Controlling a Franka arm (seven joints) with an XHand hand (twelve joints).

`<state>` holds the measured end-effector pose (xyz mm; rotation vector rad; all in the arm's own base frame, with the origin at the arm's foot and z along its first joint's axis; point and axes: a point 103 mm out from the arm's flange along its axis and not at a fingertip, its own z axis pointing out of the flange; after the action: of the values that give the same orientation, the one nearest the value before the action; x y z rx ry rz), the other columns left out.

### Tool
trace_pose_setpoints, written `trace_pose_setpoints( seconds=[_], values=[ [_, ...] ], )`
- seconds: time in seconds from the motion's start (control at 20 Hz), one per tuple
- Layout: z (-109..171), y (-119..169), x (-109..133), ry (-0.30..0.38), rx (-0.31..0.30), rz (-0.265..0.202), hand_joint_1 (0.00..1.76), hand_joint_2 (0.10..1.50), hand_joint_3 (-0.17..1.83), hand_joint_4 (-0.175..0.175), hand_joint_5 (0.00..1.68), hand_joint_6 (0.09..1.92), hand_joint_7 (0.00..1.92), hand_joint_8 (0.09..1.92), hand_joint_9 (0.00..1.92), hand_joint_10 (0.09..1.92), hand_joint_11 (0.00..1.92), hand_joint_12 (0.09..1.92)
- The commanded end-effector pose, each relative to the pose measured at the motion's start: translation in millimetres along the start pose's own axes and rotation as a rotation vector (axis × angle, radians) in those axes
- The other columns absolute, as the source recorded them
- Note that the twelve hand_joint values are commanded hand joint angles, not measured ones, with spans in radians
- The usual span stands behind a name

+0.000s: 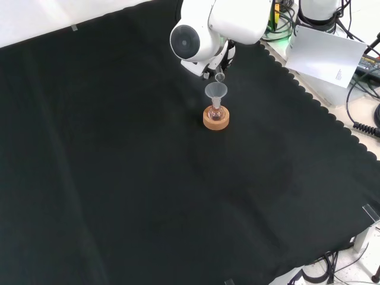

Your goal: Pour the water from the graduated cylinder into the round-bottom flask.

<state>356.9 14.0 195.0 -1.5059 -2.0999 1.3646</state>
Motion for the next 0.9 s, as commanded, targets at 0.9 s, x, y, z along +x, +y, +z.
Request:
trace_pose_setpoints(
  seconds=[0.9],
  values=[
    [-10.2,-3.8,1.4,-0.069,0.110,0.030,1.14,0.90,0.51,-0.175,0.95,1.16,1.36,0.16,1.47,0.09,1.31,0.68]
  ],
)
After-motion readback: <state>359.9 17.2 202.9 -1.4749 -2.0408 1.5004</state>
